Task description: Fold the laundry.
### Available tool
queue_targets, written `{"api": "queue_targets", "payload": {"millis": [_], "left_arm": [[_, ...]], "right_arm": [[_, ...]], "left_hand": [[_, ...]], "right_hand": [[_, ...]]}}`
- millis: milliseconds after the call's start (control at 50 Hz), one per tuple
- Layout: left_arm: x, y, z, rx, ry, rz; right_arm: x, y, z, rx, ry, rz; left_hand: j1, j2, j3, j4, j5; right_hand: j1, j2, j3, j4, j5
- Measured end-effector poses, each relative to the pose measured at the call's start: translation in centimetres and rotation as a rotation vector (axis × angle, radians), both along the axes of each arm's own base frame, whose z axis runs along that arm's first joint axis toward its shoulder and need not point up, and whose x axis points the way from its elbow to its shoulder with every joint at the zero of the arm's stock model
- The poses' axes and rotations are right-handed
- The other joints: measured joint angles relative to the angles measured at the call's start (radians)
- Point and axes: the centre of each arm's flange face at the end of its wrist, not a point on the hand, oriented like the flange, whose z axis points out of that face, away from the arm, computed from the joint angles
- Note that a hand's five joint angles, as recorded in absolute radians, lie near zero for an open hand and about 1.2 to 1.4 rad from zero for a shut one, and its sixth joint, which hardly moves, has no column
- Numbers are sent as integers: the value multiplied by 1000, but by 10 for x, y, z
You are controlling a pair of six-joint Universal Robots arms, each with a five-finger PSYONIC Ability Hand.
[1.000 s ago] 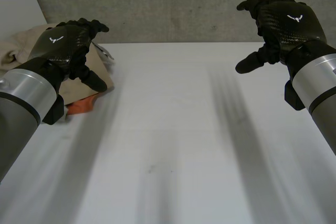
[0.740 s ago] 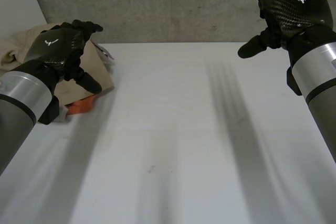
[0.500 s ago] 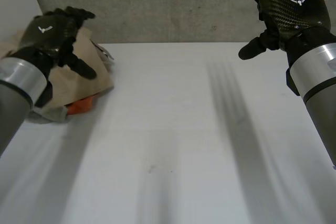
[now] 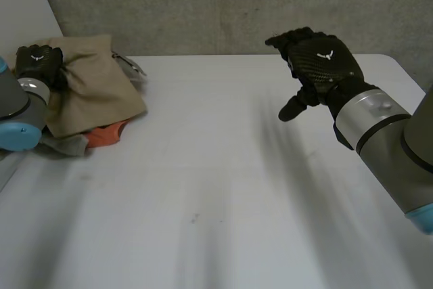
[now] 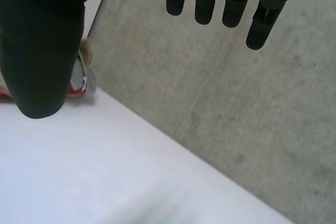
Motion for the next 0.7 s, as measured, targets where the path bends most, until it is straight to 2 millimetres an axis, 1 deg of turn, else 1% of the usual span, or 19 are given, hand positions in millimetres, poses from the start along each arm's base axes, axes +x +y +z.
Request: {"api": "queue_targets", "payload": {"millis": [20, 80, 200, 240, 260, 280, 300, 320, 380, 420, 460, 500, 540, 580, 600, 640, 660, 680, 700], "left_arm": [[0, 0, 2, -5, -4, 2], [-3, 3, 21, -38, 4, 4], [-26, 34, 94, -183, 93, -51], [-41, 56, 128, -252, 145, -113], [-53, 73, 150, -293, 179, -164], [-62, 86, 162, -315, 201, -202], [-66, 91, 166, -322, 209, -218], [-76, 108, 179, -343, 235, -268], [-104, 150, 200, -358, 292, -396], [-114, 165, 203, -351, 311, -443], [-134, 193, 199, -311, 342, -529], [-150, 213, 187, -251, 356, -588], [-160, 224, 173, -199, 359, -620], [-179, 246, 134, -62, 344, -673], [-182, 249, 128, -41, 340, -679], [-192, 263, 93, 68, 308, -701], [-196, 270, 72, 135, 280, -708], [-199, 275, 58, 176, 258, -711], [-200, 280, 41, 229, 225, -711]], "right_arm": [[-1, -3, -3, 14, 9, -4], [-5, -8, -5, 31, 22, -18], [-12, -18, -2, 27, 28, -50], [-14, -20, 1, 17, 26, -61], [-16, -22, 3, 10, 24, -67], [-17, -23, 5, 6, 23, -71], [-17, -23, 6, 4, 22, -72], [-18, -24, 7, -1, 20, -76], [-22, -27, 12, -15, 14, -89], [-24, -28, 14, -21, 12, -95], [-28, -31, 17, -29, 8, -107], [-31, -34, 19, -35, 6, -119], [-33, -35, 19, -37, 5, -124], [-37, -40, 19, -41, 5, -137], [-38, -40, 19, -41, 5, -138], [-40, -44, 17, -41, 8, -145], [-41, -46, 16, -39, 11, -146], [-41, -47, 14, -37, 17, -148], [-42, -49, 12, -35, 25, -148]], "left_hand": [[142, 275, 255, 292, 238], [159, 302, 284, 331, 242], [189, 306, 291, 346, 258], [219, 316, 325, 362, 308], [237, 329, 337, 367, 326], [247, 331, 339, 369, 334], [247, 331, 339, 369, 334], [257, 333, 341, 369, 341], [261, 335, 341, 369, 348], [261, 335, 341, 369, 351], [262, 335, 341, 369, 351], [263, 335, 344, 369, 351], [264, 335, 344, 369, 351], [257, 314, 327, 350, 343], [226, 266, 282, 304, 309], [46, 79, 105, 122, 143], [46, 79, 105, 122, 143], [-302, -240, -230, -197, -176], [-491, -423, -413, -385, -363]], "right_hand": [[0, 0, 0, 0, 0], [0, 0, 0, 0, 0], [0, 0, 0, 0, 0], [0, 0, 0, 0, 0], [0, 0, 0, 0, 0], [0, 0, 0, 0, 0], [0, 0, 0, 0, 0], [0, 0, 0, 0, 0], [0, 0, 0, 0, 0], [0, 0, 0, 0, 0], [0, 0, 0, 0, 0], [0, 0, 0, 0, 0], [0, 0, 0, 0, 0], [0, 0, 0, 0, 0], [0, 0, 0, 0, 0], [0, 0, 0, 0, 0], [0, 0, 0, 0, 0], [0, 0, 0, 0, 0], [0, 0, 0, 0, 0]]}}
